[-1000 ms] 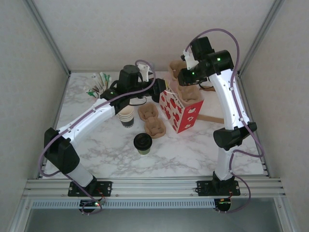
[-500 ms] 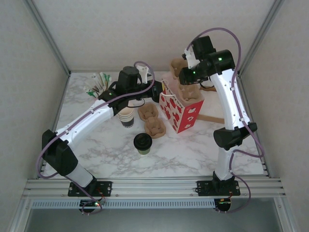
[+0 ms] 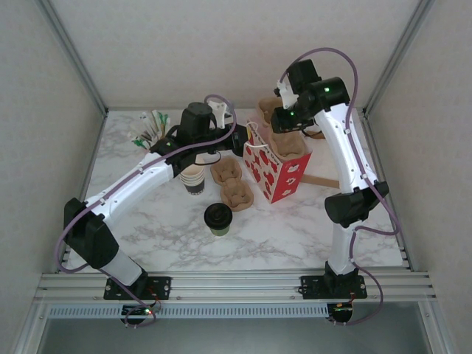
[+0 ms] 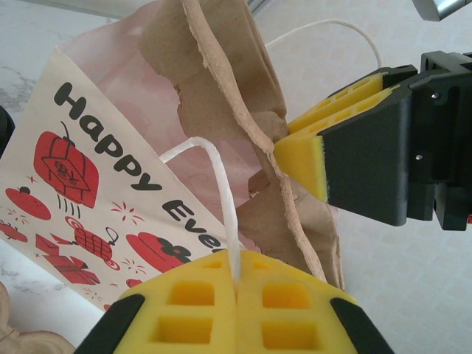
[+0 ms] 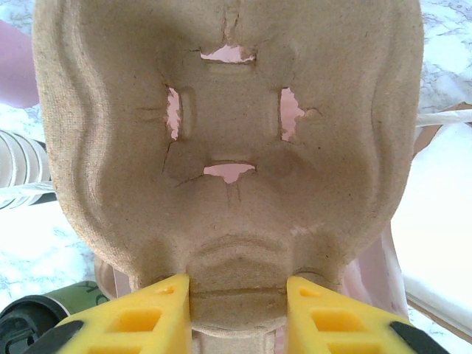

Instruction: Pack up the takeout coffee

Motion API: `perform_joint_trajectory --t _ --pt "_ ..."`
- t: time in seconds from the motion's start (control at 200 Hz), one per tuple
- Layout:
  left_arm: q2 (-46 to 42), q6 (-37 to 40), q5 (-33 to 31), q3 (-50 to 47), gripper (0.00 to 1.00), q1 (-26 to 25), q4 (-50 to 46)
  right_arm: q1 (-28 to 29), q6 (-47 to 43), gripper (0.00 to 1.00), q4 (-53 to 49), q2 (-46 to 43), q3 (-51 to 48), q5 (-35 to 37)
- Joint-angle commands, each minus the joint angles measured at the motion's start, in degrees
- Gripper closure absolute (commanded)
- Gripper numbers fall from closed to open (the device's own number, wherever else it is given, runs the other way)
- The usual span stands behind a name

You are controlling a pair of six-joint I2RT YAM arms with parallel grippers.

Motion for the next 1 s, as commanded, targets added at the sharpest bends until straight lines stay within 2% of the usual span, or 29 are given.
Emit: perform_joint_trajectory --t 0.0,0.511,0.891,0.996 --pt "-1.7 1.1 -0.8 -0.6 1.0 -0.2 0.2 -0.3 -1.1 0.69 0.1 1.3 -0.2 1.6" --pt "-1.4 1.2 -0.7 -0.4 1.0 -0.2 -0.1 -0.3 -0.6 0.69 0.4 3.9 6.2 3.0" --pt "-1.4 1.2 -0.9 -0.4 1.0 -0.2 0.0 -0.3 -0.7 0.69 1.0 4.4 5.6 2.5" --pt "-1.5 1.2 -1.0 -0.4 1.0 -0.2 -0.1 -0.3 -0.5 0.7 1.4 3.4 2.6 2.4"
